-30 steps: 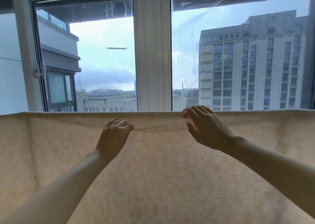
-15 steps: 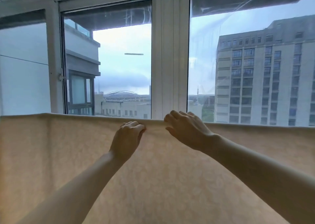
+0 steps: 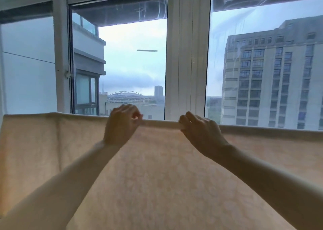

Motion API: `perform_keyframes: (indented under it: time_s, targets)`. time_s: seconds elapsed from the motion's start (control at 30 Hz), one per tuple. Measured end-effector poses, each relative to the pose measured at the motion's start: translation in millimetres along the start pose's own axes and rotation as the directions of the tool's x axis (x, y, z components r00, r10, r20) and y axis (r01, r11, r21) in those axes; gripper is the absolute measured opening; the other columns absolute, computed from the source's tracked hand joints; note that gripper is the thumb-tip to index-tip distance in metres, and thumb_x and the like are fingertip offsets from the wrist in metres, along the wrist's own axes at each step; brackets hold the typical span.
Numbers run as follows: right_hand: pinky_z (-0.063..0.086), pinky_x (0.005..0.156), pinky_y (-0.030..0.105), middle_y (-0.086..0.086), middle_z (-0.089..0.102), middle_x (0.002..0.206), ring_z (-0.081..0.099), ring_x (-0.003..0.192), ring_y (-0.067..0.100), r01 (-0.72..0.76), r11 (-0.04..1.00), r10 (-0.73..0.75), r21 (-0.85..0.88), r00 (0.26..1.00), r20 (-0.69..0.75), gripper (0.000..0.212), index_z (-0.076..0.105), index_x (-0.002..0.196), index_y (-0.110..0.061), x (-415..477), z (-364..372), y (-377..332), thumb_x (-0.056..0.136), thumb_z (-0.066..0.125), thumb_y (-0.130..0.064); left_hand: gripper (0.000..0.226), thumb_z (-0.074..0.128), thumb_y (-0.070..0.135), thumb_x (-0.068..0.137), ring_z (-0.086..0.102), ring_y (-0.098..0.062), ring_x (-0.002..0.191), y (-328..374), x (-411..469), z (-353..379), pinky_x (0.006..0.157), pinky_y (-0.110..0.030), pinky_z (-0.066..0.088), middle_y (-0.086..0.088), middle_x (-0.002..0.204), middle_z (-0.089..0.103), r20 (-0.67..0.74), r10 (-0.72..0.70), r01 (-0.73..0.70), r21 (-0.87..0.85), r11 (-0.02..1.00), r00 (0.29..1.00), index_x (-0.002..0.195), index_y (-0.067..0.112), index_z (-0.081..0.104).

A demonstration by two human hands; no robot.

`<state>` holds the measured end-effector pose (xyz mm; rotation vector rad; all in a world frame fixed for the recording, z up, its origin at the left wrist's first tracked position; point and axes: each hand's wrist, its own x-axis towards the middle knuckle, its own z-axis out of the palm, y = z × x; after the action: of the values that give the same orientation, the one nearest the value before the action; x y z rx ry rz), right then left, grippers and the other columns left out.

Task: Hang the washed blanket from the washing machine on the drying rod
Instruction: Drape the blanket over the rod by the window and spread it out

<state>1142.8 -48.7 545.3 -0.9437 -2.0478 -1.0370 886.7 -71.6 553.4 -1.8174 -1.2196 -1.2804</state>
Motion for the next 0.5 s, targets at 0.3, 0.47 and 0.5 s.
perform_keyframes:
  time_s: [0.3,0.47,0.5]
  targets:
    - [0.053,0.059,0.035,-0.002,0.06,0.068,0.057,0.053,0.015,-0.165,0.978,0.156,-0.131,0.985,-0.071,0.034,0.057,0.087,-0.015,7.7,1.4,-31.1,0.087,0.059,-0.049,0.03,0.059,0.035,0.089,0.064,0.005,0.076,-125.9,0.0,-17.9,0.073,-0.015,0.051,0.017,0.086,0.069,0.372,-0.135,0.217,-0.188,0.958,0.918,0.107,0.014,0.073]
    - [0.054,0.066,0.041,-0.001,0.064,0.074,0.061,0.06,0.018,-0.193,0.973,0.192,-0.124,0.981,-0.026,0.037,0.059,0.092,-0.015,26.6,16.5,-57.2,0.09,0.049,-0.051,0.019,0.072,0.017,0.082,0.068,-0.002,0.082,-149.3,-2.6,-21.8,0.081,-0.017,0.053,0.014,0.089,0.071,0.298,-0.073,0.182,-0.357,0.916,0.952,0.1,0.016,0.075]
    - [0.055,0.067,0.041,-0.001,0.065,0.076,0.062,0.061,0.018,-0.175,0.978,0.174,-0.115,0.985,-0.016,0.036,0.059,0.094,-0.015,32.4,18.2,-64.6,0.09,0.049,-0.05,0.017,0.074,0.015,0.08,0.068,-0.005,0.078,-151.1,-1.8,-23.2,0.078,-0.016,0.052,0.012,0.085,0.071,0.27,-0.075,0.174,-0.364,0.915,0.96,0.096,0.016,0.076]
